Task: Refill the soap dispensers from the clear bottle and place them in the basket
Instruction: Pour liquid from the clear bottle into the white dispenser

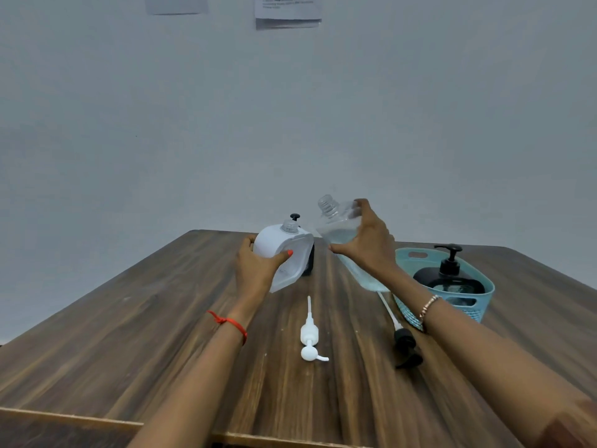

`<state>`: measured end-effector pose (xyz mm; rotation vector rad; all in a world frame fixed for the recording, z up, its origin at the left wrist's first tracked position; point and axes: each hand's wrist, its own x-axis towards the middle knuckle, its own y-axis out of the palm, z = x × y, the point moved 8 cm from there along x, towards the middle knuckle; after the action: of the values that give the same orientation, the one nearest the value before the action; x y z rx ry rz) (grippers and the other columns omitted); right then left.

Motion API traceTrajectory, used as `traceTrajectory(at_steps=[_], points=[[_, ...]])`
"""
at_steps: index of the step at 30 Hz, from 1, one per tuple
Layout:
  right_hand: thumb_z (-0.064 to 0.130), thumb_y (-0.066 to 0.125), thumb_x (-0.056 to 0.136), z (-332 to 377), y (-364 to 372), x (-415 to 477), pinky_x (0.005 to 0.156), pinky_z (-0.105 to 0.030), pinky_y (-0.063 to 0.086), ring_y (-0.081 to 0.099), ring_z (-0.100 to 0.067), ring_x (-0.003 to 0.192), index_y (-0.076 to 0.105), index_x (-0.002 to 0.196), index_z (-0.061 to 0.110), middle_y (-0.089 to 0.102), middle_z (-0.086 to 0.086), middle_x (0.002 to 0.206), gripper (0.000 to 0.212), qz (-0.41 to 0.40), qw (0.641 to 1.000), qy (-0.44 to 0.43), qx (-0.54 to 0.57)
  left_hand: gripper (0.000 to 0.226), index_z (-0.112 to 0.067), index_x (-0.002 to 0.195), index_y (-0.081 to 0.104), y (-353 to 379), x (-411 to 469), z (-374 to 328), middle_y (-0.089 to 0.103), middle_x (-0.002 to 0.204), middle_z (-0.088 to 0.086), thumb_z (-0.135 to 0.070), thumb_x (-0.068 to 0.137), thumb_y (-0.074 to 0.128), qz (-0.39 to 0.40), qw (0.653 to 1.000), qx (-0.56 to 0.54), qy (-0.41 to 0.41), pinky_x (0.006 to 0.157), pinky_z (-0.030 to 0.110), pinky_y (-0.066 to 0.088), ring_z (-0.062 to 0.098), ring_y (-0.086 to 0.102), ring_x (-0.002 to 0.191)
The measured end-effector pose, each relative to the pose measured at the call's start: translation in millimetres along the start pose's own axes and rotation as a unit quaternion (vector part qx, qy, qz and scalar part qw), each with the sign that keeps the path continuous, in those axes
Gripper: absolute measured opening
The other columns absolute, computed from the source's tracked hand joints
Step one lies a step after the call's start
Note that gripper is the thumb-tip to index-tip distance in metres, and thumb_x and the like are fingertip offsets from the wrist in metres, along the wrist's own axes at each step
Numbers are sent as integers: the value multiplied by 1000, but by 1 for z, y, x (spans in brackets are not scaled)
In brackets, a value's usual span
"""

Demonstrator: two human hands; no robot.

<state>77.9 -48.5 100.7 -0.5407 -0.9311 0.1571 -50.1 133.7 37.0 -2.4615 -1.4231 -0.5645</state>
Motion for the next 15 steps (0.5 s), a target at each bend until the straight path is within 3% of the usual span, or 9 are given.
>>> traceTrajectory(at_steps=[3,6,15], points=[[28,81,57,11,-3,4,79,-37,44,55,-26,98,40,125,17,57,-1,114,80,20,998,-32,-59,53,-16,101,52,-2,-3,-2,58,98,-1,-21,62,86,-13,1000,11,4,65,25,43,19,56,88],[23,78,60,20,-4,7,79,-39,42,53,-30,101,38,130,15,55,-4,119,81,41,989,-63,-131,53,-14,102,55,-3,-6,-3,59,96,0,-21,61,87,-16,1000,14,4,62,22,42,19,57,87],[20,76,62,28,-8,6,77,-38,38,51,-31,96,37,133,14,54,-6,118,82,62,962,-104,-245,58,-10,108,57,1,-15,-6,60,98,-1,-24,60,86,-12,999,33,11,69,28,42,19,56,89]])
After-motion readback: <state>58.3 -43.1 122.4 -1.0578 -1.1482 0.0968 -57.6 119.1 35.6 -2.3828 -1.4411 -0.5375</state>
